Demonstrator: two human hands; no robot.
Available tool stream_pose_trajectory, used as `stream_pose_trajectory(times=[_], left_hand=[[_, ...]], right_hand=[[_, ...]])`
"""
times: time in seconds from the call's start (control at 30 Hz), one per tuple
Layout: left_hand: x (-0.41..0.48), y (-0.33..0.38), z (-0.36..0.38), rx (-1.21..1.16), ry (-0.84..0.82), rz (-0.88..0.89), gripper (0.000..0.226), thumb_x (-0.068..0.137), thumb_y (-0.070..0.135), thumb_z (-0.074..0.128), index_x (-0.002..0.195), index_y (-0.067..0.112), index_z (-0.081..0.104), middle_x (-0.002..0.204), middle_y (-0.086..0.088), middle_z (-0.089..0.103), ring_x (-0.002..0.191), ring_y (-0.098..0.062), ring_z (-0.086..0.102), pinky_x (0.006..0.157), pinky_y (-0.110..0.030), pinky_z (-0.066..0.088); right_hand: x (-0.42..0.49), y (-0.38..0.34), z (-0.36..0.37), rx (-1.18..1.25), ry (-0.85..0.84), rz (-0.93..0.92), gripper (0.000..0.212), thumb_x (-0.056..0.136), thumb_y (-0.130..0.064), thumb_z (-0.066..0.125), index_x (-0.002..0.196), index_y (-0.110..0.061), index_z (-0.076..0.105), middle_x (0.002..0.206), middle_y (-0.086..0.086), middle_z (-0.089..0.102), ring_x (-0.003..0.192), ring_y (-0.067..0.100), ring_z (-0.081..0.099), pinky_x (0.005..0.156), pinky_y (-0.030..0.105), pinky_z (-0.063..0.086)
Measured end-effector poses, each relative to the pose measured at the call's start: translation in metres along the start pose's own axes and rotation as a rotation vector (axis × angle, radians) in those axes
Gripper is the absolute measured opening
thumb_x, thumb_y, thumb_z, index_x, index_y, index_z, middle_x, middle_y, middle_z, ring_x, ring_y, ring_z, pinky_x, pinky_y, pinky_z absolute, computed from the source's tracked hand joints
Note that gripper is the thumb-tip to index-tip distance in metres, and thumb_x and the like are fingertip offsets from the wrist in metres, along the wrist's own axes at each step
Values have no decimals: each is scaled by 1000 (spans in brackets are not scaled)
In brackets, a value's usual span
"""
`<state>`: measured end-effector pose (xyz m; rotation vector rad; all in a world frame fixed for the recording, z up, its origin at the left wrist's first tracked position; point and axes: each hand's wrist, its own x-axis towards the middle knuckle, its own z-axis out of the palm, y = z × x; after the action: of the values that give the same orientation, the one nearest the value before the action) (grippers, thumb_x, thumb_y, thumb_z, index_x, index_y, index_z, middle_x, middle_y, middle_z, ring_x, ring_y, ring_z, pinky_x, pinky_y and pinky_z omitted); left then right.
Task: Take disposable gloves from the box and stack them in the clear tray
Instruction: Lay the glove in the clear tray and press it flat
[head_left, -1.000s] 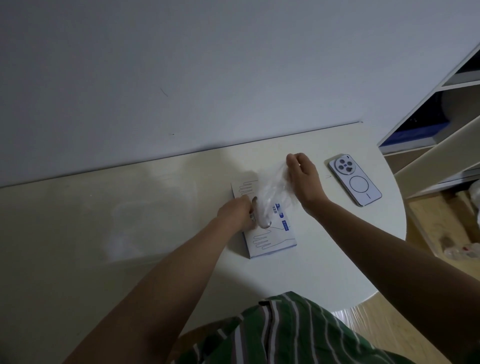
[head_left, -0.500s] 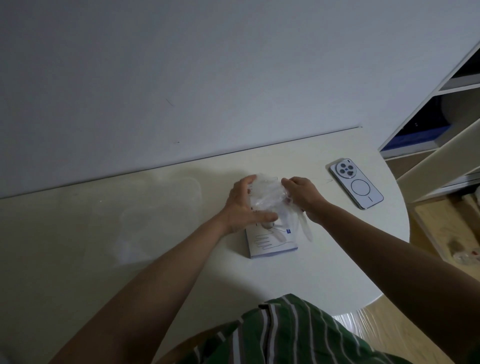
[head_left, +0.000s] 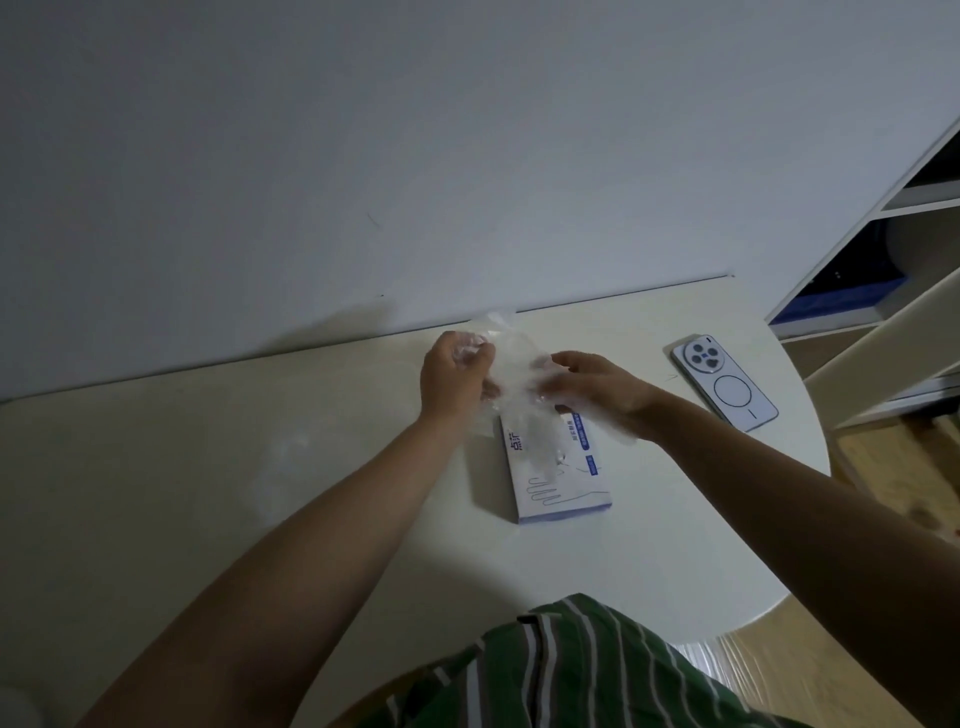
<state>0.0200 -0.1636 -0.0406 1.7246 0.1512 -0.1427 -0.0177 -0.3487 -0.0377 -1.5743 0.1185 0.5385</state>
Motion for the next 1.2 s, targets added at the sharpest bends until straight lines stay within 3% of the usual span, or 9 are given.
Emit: stream_pose_trajectory(times=[0.17,0.27,0.37,0.47,0.57,0.7,0.9,1.1,1.2], left_hand=[[-3,-3,-37,-92,-40,-56,18,89,12,66,101,10,51,88,-13,57,42,-16,58,42,-25,49],[-1,-5,-67,-167,-139,-167,35,89,28,69,114,11,52,100,-12,59,63,-17,65,57,-30,54],[2,0,-96,-326,-224,-255,23,89,41,62,94,19,71,89,-5,64,73,-19,64,72,-33,52],[2,6,-124,-365,-269,-309,24,83,46,65,76,27,79,79,1,67,69,-13,65,68,-27,52],[2,8,-151,-366,-329,-373,35,72,41,72,95,15,73,79,0,68,65,-11,65,58,-21,51],[-5,3,-190,-304,-377,-444,43,71,36,71,106,12,69,96,-1,73,78,-12,69,62,-22,52],[-11,-21,-215,-203,-189,-332,8,86,17,68,86,10,72,68,-1,55,58,-12,48,57,-24,40],[-11,-38,-229,-260,161,-283,15,92,11,63,78,11,62,65,-3,62,51,-12,54,52,-22,46],[-10,-43,-228,-125,268,-188,21,96,16,58,76,12,51,62,-3,50,38,-9,42,41,-18,35]], right_hand=[[10,-7,16,213,125,-17,15,98,-3,48,102,4,61,84,19,64,76,27,61,75,37,49],[20,-18,32,137,107,-16,20,96,1,44,104,-1,62,85,16,60,73,24,53,64,28,46],[28,-30,55,-15,5,-56,25,93,5,45,103,-4,66,85,12,60,73,23,48,62,29,38],[38,-40,81,-42,-97,-90,27,95,4,45,104,-6,68,84,11,62,77,28,45,63,30,38],[48,-50,103,-1,-151,-105,31,98,3,41,99,-8,70,79,9,62,74,29,40,59,29,32],[61,-58,128,-49,-227,-48,35,92,12,36,104,0,66,73,8,61,61,16,44,51,25,29],[81,-57,165,-204,-222,9,22,96,-3,47,93,-3,69,83,21,60,61,21,42,54,27,32],[97,-45,183,-41,-1,-9,18,94,-14,59,99,1,67,89,14,71,80,19,64,78,32,54],[98,-45,190,147,81,61,11,93,-9,60,99,0,63,80,17,67,63,22,66,61,30,58]])
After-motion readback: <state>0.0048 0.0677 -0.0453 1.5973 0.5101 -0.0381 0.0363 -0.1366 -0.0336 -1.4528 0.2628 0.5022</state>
